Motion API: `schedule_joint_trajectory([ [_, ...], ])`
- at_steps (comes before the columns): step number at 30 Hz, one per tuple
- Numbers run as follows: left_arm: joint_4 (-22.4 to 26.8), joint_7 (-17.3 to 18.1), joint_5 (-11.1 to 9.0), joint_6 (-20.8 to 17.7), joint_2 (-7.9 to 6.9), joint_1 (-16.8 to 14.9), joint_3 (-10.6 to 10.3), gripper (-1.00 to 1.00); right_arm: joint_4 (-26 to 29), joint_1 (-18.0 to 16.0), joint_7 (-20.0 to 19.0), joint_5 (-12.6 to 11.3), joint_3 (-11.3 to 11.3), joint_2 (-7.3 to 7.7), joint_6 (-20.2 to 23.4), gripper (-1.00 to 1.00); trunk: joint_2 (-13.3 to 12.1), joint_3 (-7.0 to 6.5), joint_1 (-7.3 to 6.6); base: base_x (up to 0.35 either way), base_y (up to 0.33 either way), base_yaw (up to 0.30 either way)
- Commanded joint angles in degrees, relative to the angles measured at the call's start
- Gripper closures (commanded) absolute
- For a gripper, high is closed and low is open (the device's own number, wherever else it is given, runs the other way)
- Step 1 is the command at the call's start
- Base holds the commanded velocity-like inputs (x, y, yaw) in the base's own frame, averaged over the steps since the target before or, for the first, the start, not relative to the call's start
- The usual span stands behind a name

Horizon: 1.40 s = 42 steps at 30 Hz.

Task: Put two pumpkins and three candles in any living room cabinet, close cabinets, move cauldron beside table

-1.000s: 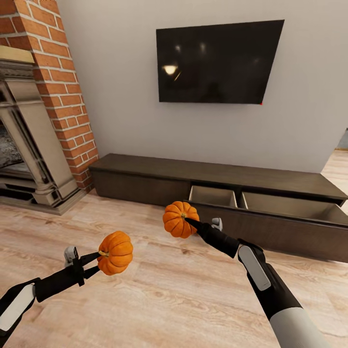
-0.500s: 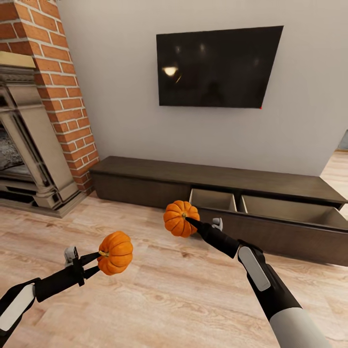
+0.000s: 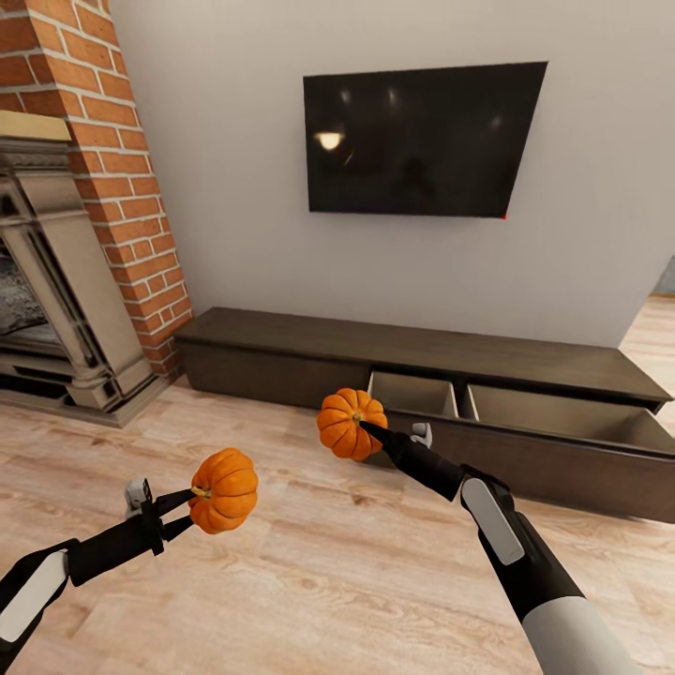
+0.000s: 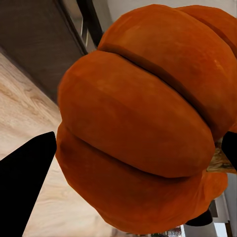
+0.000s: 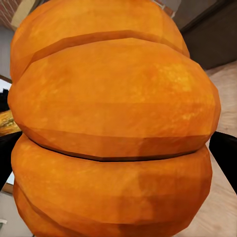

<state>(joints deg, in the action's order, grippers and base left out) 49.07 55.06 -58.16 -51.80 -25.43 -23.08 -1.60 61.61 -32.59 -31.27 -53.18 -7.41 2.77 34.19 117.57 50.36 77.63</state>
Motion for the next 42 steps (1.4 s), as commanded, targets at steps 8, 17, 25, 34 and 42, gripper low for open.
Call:
schedule_joint_trajectory([
  [8,-0.02,-0.07,-0.2,-0.09,-0.06,-0.04,-0.24,1.0,-0.37,-0.04,-0.02,-0.34,-0.06,0.04,0.26,1.0,-3.2,-1.56,-1.77,0.0,0.0,-0.065],
  [17,-0.02,-0.12,-0.2,-0.09,0.01,-0.04,-0.25,1.0,-1.54,-0.08,-0.02,-0.34,-0.06,0.04,0.26,1.0,-6.81,-3.77,-3.75,0.0,0.0,-0.202],
  [25,-0.02,-0.13,-0.2,-0.12,0.03,-0.04,-0.25,1.0,-1.58,-0.04,-0.02,-0.34,-0.06,0.04,0.26,1.0,-10.02,-5.75,-5.51,0.0,0.0,-0.208],
  [34,-0.02,-0.13,-0.2,-0.1,0.03,-0.04,-0.25,1.0,-1.58,-0.06,-0.02,-0.34,-0.06,0.04,0.26,1.0,-13.63,-7.98,-7.48,0.0,0.0,-0.208],
  [42,-0.02,-0.13,-0.2,-0.1,0.03,-0.04,-0.25,1.0,-1.65,-0.04,-0.02,-0.34,-0.06,0.04,0.26,1.0,-16.84,-9.96,-9.24,0.0,0.0,-0.208],
])
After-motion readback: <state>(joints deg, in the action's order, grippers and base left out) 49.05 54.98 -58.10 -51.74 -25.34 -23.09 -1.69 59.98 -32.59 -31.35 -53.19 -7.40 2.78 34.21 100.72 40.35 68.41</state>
